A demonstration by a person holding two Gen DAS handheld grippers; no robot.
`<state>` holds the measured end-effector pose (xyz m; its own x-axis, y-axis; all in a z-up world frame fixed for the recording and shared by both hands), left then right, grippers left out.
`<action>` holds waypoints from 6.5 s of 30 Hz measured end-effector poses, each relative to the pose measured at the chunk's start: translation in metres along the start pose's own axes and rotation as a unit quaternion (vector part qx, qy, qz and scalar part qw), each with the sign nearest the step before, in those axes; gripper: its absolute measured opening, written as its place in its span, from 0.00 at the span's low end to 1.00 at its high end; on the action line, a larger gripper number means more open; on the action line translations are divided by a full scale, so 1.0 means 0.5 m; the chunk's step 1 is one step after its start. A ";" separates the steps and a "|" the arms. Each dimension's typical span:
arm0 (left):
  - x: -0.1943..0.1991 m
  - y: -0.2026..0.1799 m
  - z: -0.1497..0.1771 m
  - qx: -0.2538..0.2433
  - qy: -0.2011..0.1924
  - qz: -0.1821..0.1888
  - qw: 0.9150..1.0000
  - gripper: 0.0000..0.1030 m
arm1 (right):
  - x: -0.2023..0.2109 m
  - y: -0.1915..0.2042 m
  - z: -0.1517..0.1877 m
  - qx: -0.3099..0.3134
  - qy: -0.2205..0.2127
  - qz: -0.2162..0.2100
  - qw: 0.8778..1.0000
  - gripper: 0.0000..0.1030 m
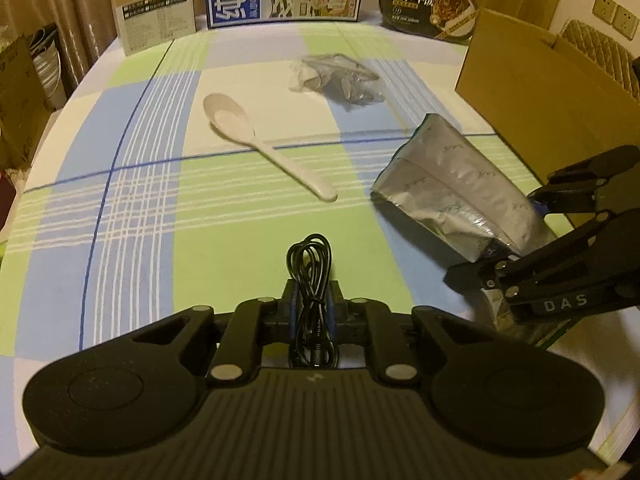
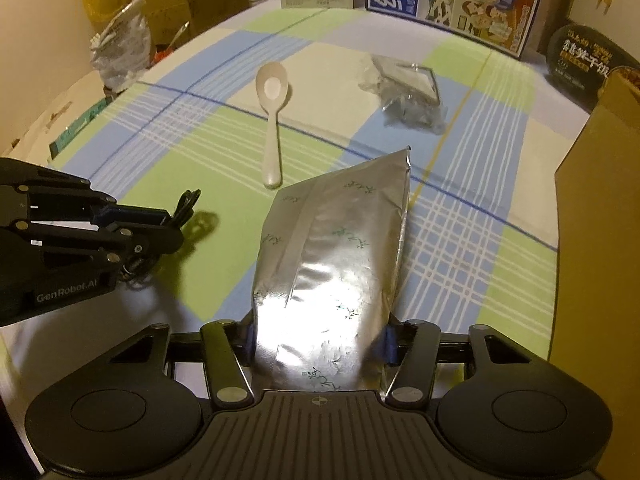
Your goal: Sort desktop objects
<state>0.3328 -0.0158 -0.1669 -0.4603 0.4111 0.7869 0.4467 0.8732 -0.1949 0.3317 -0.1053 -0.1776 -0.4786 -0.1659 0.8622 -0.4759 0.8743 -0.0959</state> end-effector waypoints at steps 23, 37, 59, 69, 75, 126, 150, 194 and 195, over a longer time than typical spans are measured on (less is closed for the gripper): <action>0.019 -0.047 -0.024 0.001 -0.015 0.024 1.000 0.09 | 0.043 0.010 -0.002 -0.027 -0.018 -0.012 0.999 0.49; 0.072 -0.087 -0.021 0.015 -0.034 0.029 0.999 0.09 | 0.140 0.011 0.042 -0.085 -0.029 -0.011 0.996 0.49; 0.255 -0.234 0.011 0.015 -0.075 0.032 0.997 0.09 | 0.401 -0.022 0.163 -0.140 -0.082 0.017 0.987 0.49; 0.282 -0.331 0.011 0.009 -0.084 0.063 0.994 0.09 | 0.484 -0.088 0.235 -0.156 -0.097 0.054 0.981 0.49; 0.287 -0.394 0.004 -0.006 -0.085 0.082 0.993 0.09 | 0.519 -0.143 0.281 -0.172 -0.100 0.077 0.977 0.49; 0.034 -0.604 -0.268 -0.024 -0.071 0.169 0.983 0.09 | 0.450 -0.527 0.119 -0.159 -0.089 0.116 0.976 0.49; 0.028 -0.526 -0.272 -0.016 -0.093 0.136 0.986 0.24 | 0.355 -0.554 0.085 -0.131 -0.057 0.137 0.980 0.49; 0.158 -0.481 -0.163 0.005 -0.107 0.088 0.990 0.98 | 0.529 -0.402 0.179 -0.171 -0.141 0.137 0.966 0.98; 0.166 -0.478 -0.157 0.004 -0.108 0.085 0.990 0.98 | 0.536 -0.394 0.180 -0.169 -0.143 0.138 0.965 0.98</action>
<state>0.2482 -0.2112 -0.0091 -0.5332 0.5982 0.5983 0.5263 0.7882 -0.3190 0.2310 -0.3631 0.0275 -0.7599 0.0176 0.6498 -0.0564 0.9941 -0.0929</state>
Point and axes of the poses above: each gripper's, at about its wrist camera, not at the fingertips, and x roughly against the way its jaws point, y to its left, z to its underside, the point moved 9 cm from there along -x, roughly the way its jaws point, and after that the axes turned 10 degrees about z, right-handed, at the moved point
